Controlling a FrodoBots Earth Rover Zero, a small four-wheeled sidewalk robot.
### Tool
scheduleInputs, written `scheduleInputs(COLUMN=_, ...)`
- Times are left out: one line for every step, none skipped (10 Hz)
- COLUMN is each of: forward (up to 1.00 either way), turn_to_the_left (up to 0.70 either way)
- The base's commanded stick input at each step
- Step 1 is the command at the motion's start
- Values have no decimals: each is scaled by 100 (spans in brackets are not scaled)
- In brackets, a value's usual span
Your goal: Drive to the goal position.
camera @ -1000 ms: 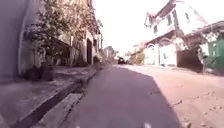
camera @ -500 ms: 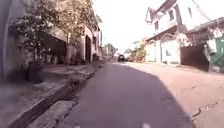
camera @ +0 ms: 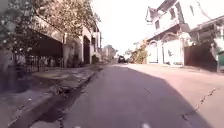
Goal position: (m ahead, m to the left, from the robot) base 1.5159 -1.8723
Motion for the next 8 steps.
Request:
scheduleInputs(forward=100, turn_to_the_left=0)
scheduleInputs(forward=100, turn_to_the_left=0)
scheduleInputs(forward=100, turn_to_the_left=0)
scheduleInputs(forward=100, turn_to_the_left=0)
scheduleInputs(forward=100, turn_to_the_left=0)
scheduleInputs(forward=100, turn_to_the_left=0)
scheduleInputs(forward=100, turn_to_the_left=0)
scheduleInputs(forward=100, turn_to_the_left=0)
